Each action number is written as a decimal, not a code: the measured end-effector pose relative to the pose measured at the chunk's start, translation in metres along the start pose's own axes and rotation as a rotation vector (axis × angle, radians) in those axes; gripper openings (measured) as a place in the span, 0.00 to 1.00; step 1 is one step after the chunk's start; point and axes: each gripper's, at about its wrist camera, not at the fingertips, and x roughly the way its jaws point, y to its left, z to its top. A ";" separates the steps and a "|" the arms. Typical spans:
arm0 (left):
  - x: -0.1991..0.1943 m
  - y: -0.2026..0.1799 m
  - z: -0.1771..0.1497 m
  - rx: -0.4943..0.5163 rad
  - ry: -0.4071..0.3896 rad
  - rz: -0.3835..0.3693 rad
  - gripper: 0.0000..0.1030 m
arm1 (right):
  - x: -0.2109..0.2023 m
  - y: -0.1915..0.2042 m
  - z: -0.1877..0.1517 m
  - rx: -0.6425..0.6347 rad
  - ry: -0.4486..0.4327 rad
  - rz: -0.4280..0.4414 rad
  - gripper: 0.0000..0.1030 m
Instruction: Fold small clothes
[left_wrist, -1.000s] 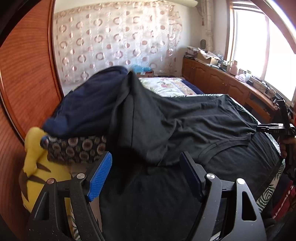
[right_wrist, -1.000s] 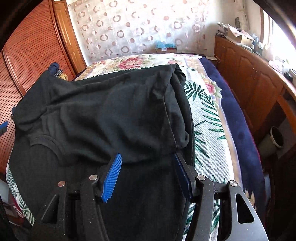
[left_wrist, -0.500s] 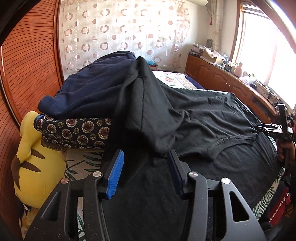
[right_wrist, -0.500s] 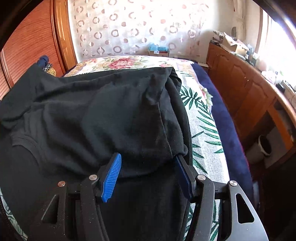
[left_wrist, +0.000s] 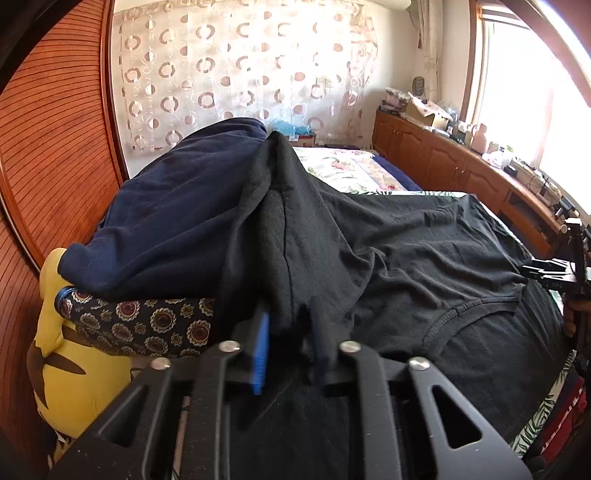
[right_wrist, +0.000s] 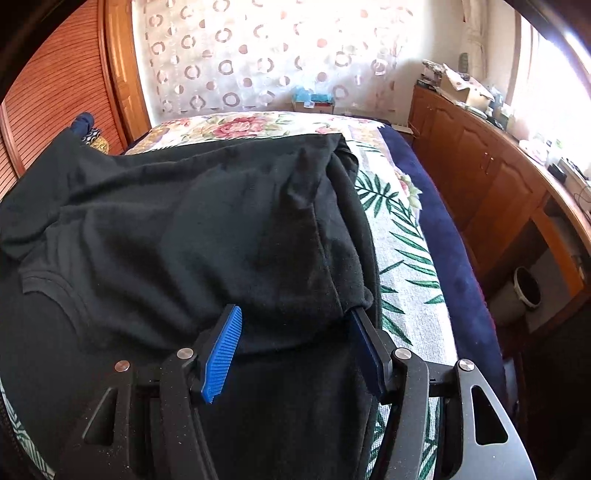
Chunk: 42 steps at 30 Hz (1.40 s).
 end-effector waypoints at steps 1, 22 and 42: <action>0.001 -0.001 0.001 0.007 0.001 0.004 0.11 | -0.004 -0.004 0.001 0.001 0.001 0.001 0.54; -0.089 0.004 0.007 -0.042 -0.139 -0.085 0.06 | -0.106 -0.002 0.002 -0.111 -0.216 0.050 0.07; -0.068 0.023 -0.084 -0.124 0.053 -0.048 0.06 | -0.130 -0.012 -0.058 -0.066 -0.091 0.083 0.07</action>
